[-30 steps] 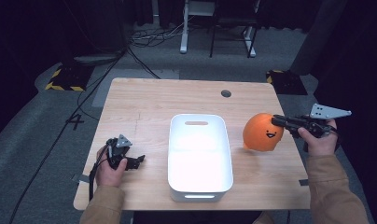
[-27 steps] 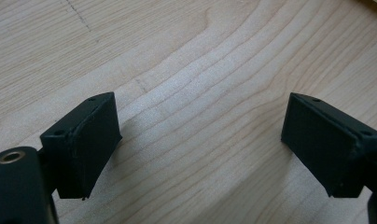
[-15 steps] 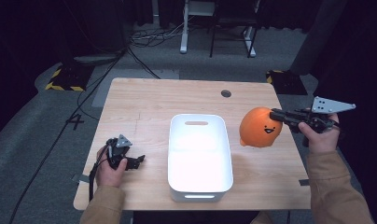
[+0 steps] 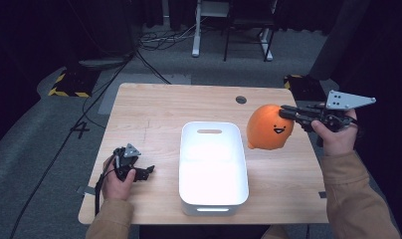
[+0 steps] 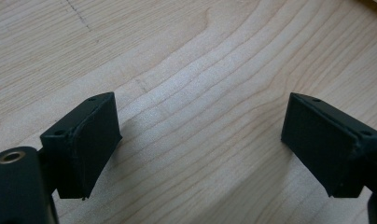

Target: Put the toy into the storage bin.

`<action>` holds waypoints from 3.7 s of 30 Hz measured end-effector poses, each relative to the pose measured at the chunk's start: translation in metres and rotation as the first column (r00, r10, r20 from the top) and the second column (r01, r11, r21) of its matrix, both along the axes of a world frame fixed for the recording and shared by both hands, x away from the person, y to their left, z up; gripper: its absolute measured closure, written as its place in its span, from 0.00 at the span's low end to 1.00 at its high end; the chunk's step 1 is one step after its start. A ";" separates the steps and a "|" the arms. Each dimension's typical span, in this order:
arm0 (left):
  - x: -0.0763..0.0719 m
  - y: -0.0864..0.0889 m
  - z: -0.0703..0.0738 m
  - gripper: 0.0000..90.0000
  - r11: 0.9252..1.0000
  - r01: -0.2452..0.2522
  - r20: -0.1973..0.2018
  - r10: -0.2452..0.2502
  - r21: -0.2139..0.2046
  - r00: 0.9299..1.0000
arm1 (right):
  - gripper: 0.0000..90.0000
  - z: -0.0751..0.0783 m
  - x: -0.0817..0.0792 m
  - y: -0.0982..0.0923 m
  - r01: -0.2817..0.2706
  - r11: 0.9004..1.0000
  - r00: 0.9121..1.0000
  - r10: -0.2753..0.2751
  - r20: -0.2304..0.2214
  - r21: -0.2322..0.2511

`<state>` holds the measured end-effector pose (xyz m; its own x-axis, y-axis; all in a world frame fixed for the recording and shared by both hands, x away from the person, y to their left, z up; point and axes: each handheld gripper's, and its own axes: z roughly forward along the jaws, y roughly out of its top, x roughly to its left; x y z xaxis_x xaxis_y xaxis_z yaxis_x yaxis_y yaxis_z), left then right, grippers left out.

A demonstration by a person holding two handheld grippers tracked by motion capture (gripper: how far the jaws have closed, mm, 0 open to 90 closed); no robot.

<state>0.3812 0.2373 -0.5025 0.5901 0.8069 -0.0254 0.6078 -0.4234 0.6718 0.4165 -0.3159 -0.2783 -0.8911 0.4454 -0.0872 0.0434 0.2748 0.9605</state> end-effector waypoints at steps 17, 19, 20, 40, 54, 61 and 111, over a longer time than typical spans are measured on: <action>0.000 0.000 0.000 0.13 1.000 0.000 0.001 0.000 0.000 1.000 | 0.92 0.028 0.005 0.062 -0.084 0.996 0.996 0.085 0.039 -0.008; 0.000 0.000 0.000 0.13 1.000 -0.001 0.000 0.001 0.000 1.000 | 0.92 0.026 0.007 0.075 -0.103 0.995 0.994 0.103 0.034 -0.006; 0.000 0.000 0.000 0.13 1.000 -0.001 0.000 0.001 0.000 1.000 | 0.92 0.026 0.007 0.077 -0.107 0.994 0.994 0.107 0.034 -0.005; 0.000 0.000 0.000 0.13 1.000 0.000 0.001 0.000 0.000 1.000 | 0.92 0.011 0.018 0.130 -0.152 0.988 0.988 0.153 0.013 -0.020; 0.000 0.000 0.000 0.13 1.000 0.000 0.001 0.000 0.000 1.000 | 0.92 -0.012 0.024 0.159 -0.160 0.985 0.987 0.159 -0.030 -0.056; 0.000 0.000 0.000 0.13 1.000 0.000 0.000 0.000 0.000 1.000 | 0.92 -0.027 0.023 0.173 -0.184 0.980 0.982 0.179 -0.062 -0.072; 0.000 0.000 0.000 0.13 1.000 -0.001 0.005 0.001 0.003 1.000 | 0.76 -0.087 0.025 0.197 -0.191 0.918 0.969 0.120 -0.216 -0.347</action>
<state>0.3814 0.2374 -0.5025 0.5896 0.8074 -0.0203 0.6050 -0.4249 0.6734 0.4414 -0.1184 -0.3657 -0.9623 0.2687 -0.0419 0.1397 0.6205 0.7717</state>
